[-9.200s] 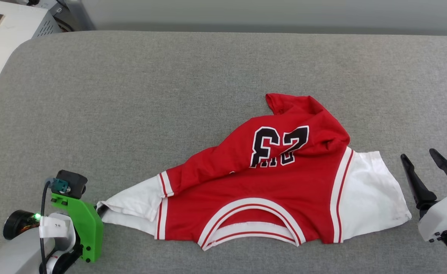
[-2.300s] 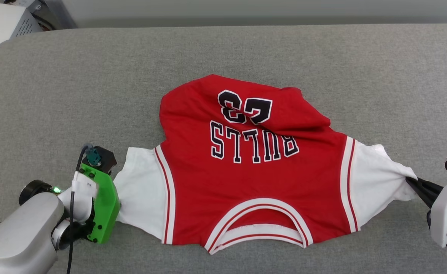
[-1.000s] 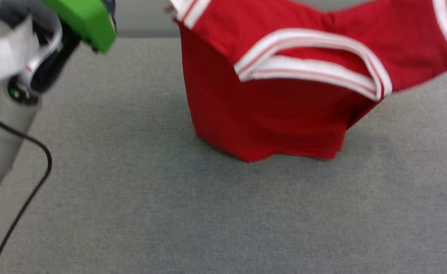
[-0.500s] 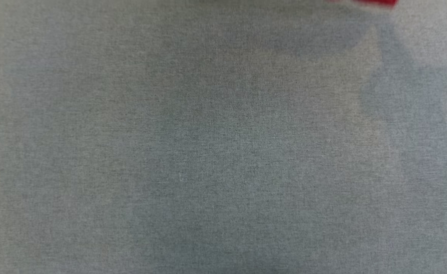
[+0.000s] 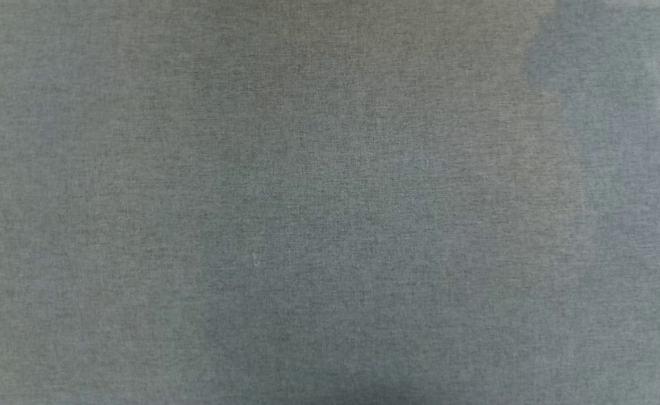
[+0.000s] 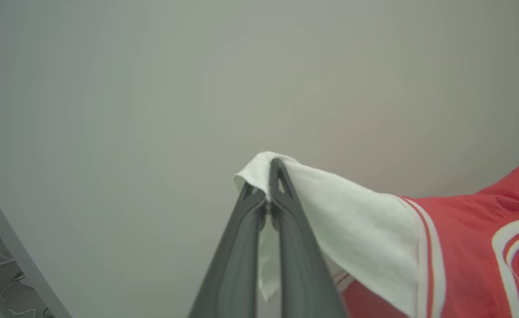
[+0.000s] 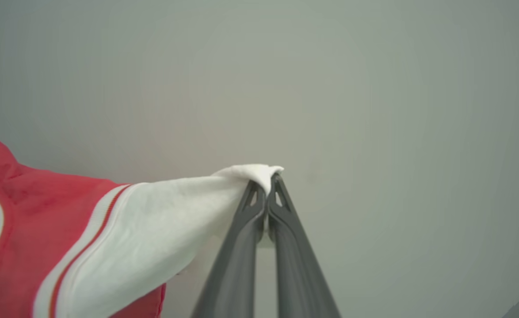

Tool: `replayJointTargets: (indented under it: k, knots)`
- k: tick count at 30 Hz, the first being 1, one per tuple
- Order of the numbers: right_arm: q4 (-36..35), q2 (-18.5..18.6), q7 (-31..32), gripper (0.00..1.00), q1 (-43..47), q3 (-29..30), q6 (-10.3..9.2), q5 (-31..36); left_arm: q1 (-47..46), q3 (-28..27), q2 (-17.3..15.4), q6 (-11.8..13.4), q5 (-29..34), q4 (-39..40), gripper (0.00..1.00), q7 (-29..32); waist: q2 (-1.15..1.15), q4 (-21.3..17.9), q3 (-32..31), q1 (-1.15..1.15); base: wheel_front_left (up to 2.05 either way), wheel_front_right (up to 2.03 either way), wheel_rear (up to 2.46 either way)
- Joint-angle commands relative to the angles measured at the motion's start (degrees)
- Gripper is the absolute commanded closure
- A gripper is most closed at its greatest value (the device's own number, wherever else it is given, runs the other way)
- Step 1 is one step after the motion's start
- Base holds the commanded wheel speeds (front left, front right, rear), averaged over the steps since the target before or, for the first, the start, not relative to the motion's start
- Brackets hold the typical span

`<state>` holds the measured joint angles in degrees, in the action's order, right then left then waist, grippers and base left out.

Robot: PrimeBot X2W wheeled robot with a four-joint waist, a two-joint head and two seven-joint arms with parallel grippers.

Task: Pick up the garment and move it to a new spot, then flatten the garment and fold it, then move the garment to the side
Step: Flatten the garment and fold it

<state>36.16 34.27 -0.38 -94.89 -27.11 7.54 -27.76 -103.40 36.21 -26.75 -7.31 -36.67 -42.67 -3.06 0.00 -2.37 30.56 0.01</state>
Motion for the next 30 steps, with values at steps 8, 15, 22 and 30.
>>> replayJointTargets:
  k: [8,15,22,30]
  knots:
    - [4.8,-4.0,-8.1,1.0,12.4,-5.7,-0.05,-6.0,16.5,1.3,-2.1,-0.2,-7.8,0.1,1.0,-7.3,0.0,0.0,-4.9,-0.01,0.0,0.0,0.0]
    - [5.3,-5.3,-12.3,1.0,25.9,-8.1,-0.05,-11.0,33.2,1.7,-4.2,0.4,-9.8,3.2,1.0,-10.7,0.0,0.3,-11.0,-0.01,0.0,0.0,0.0]
    - [3.3,-5.0,-14.2,1.0,42.9,-7.7,-0.05,-14.0,54.8,0.3,-6.4,4.9,-13.2,12.0,1.0,-11.7,0.0,0.9,-17.8,-0.01,0.0,0.0,0.0]
    - [-1.3,-3.5,-14.5,1.0,61.1,-4.1,-0.05,-14.4,75.5,0.2,-9.7,12.0,-15.8,24.6,1.0,-11.7,0.0,1.7,-23.5,-0.01,0.0,0.0,0.0]
